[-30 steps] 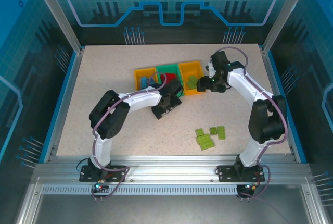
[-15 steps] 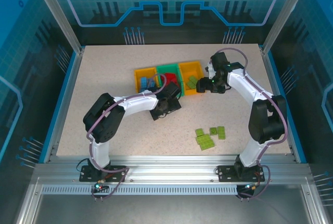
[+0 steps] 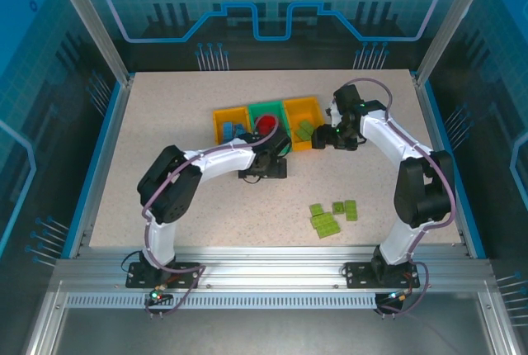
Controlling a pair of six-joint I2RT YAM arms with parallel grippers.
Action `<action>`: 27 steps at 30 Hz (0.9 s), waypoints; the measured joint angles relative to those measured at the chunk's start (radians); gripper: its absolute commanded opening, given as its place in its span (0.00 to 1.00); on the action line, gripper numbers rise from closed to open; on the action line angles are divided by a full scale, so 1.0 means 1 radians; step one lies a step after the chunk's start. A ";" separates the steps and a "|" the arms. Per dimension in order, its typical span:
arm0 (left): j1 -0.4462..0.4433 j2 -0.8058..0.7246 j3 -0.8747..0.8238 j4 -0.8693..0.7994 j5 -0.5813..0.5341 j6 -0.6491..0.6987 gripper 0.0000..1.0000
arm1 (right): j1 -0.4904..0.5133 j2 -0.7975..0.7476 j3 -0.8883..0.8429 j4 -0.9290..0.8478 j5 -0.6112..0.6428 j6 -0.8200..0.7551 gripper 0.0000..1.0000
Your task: Sort the legos into containers by color
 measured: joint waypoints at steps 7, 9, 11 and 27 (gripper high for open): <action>0.004 0.058 0.025 0.018 -0.015 0.101 0.99 | 0.000 0.000 0.000 0.000 0.017 0.007 0.78; 0.006 0.078 0.044 0.014 -0.018 0.104 0.99 | 0.000 0.000 0.000 0.000 0.017 0.010 0.78; 0.006 0.078 0.045 0.019 -0.026 0.107 0.99 | 0.000 0.000 0.000 -0.001 0.018 0.010 0.78; 0.009 0.085 0.039 0.092 -0.067 0.163 0.83 | -0.001 -0.085 -0.093 -0.001 0.048 0.010 0.79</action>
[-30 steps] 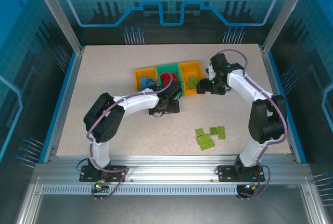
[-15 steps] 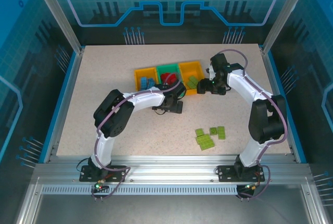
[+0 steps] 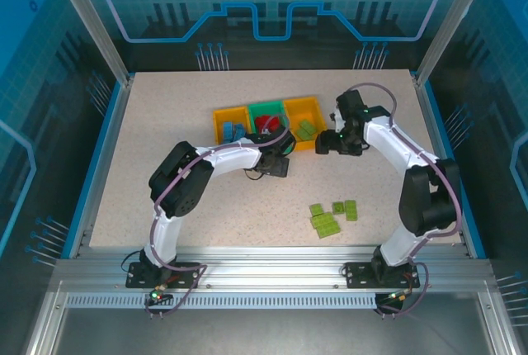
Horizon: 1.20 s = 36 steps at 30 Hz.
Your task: Sort the legos into containers by color
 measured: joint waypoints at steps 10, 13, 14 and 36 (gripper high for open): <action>0.000 -0.041 -0.074 0.075 0.004 -0.012 0.57 | -0.042 -0.136 -0.167 -0.006 0.014 0.019 0.80; 0.000 -0.064 -0.104 0.074 0.004 -0.019 0.57 | -0.057 -0.180 -0.207 -0.008 0.014 0.026 0.80; 0.000 -0.072 -0.109 0.066 0.004 -0.028 0.57 | -0.059 -0.196 -0.222 -0.010 0.015 0.027 0.80; 0.293 -0.330 -0.042 -0.125 -0.026 -0.030 0.63 | -0.066 -0.307 -0.427 -0.015 0.010 0.063 0.81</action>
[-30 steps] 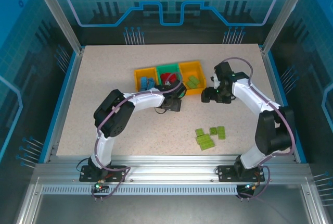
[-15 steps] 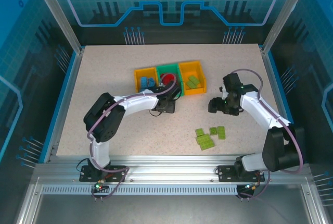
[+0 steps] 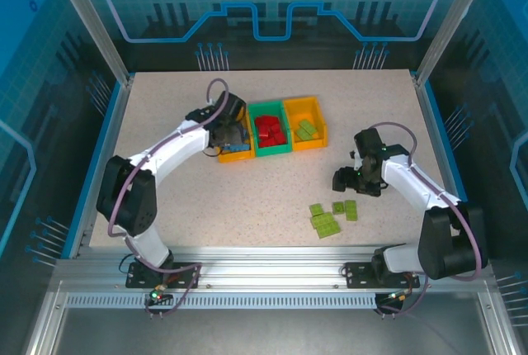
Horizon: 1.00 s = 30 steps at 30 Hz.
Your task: Sort the legos into containers by color
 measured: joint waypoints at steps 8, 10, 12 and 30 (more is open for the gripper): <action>0.035 0.156 0.168 -0.024 0.011 0.029 0.69 | 0.000 -0.001 -0.024 -0.003 -0.016 0.015 0.80; 0.043 0.175 0.178 -0.036 0.012 0.025 0.73 | 0.001 -0.002 -0.031 -0.005 -0.026 0.015 0.79; 0.052 0.185 0.185 -0.055 0.016 0.018 0.79 | 0.011 -0.003 -0.037 -0.006 -0.034 0.023 0.77; 0.054 0.032 0.053 -0.049 0.072 -0.053 0.99 | 0.188 0.029 -0.097 -0.005 -0.007 0.076 0.64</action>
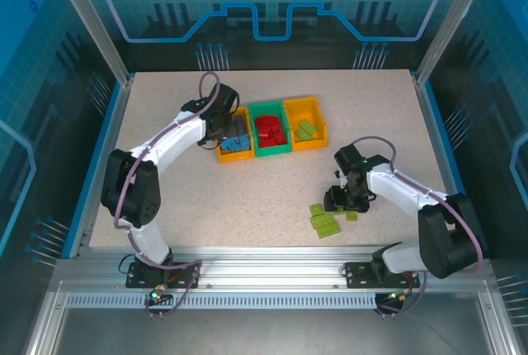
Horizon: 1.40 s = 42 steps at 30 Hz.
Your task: Sort the legos into containers by color
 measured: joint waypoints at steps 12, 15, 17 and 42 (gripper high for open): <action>-0.042 -0.148 -0.162 0.050 0.020 -0.053 0.99 | 0.044 0.054 0.025 -0.001 0.071 0.008 0.39; -0.047 -0.164 -0.195 0.052 0.024 -0.062 0.99 | 0.045 0.055 0.030 -0.002 0.080 0.006 0.36; -0.050 -0.177 -0.219 0.055 0.025 -0.071 0.99 | 0.045 0.055 0.036 -0.005 0.090 0.006 0.34; -0.336 -0.220 -0.408 0.099 0.014 -0.212 0.99 | -0.042 0.417 0.743 0.025 -0.090 -0.003 0.34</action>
